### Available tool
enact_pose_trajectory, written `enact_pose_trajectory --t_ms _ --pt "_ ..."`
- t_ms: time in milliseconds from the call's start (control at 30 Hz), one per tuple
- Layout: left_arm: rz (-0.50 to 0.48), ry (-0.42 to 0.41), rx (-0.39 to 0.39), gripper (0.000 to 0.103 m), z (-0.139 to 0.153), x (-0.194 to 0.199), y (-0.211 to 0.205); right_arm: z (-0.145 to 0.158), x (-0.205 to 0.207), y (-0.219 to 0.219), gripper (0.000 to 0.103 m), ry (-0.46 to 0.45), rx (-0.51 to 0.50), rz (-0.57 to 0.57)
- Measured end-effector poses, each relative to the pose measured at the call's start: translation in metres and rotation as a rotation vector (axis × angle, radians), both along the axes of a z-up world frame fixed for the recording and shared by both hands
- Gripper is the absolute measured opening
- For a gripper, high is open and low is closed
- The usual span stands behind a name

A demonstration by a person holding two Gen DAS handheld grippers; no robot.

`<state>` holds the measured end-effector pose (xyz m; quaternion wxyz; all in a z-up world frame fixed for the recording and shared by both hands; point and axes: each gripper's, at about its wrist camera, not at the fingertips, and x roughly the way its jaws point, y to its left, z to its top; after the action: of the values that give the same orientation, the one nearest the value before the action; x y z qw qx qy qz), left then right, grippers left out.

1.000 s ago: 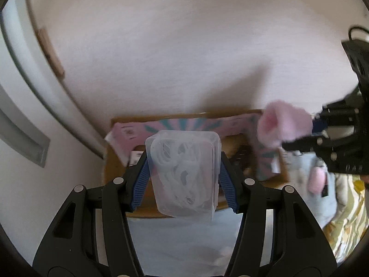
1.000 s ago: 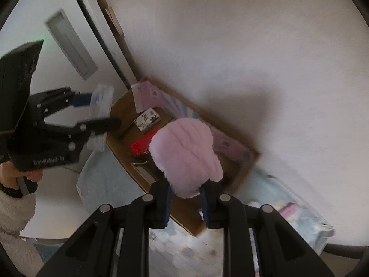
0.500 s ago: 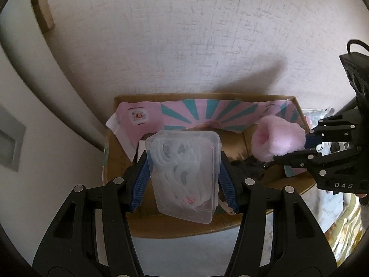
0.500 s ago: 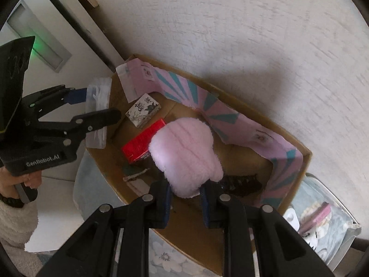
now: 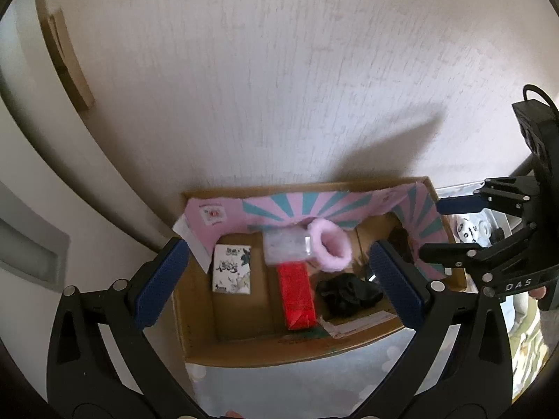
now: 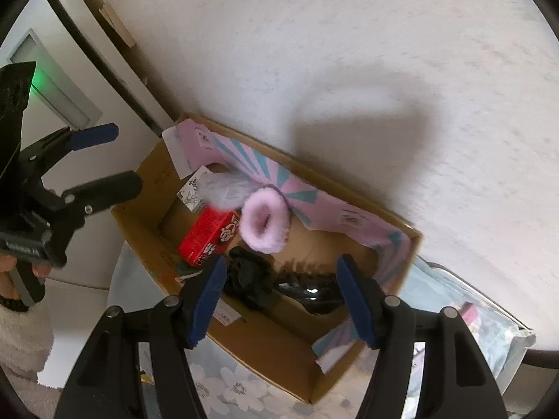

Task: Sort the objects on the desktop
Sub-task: 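Open both tools to drop the clear case and pink item into the box, then move both tools back toward the remaining items on the sheet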

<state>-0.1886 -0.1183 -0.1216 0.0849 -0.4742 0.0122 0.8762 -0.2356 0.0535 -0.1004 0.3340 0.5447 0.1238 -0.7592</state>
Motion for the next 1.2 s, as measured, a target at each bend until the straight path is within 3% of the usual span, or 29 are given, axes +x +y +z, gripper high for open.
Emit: enact_pose_trajectory --t_ms 267,567,900,1200 --pt "-0.019 0.008 0.0 0.103 0.013 0.002 0.012 0.026 0.007 0.022 0.061 0.05 -0.005 -0.015" --pt "-0.076 0.073 -0.029 0.103 0.054 0.01 0.047 0.07 0.016 0.081 0.061 0.102 -0.006 -0.067" --pt "-0.268 0.141 -0.039 0.103 0.086 0.033 0.143 0.103 0.041 0.178 0.061 0.153 0.011 -0.194" --pt "-0.431 0.096 -0.035 0.103 0.069 0.065 0.243 0.091 0.073 0.257 0.061 0.145 0.033 -0.281"
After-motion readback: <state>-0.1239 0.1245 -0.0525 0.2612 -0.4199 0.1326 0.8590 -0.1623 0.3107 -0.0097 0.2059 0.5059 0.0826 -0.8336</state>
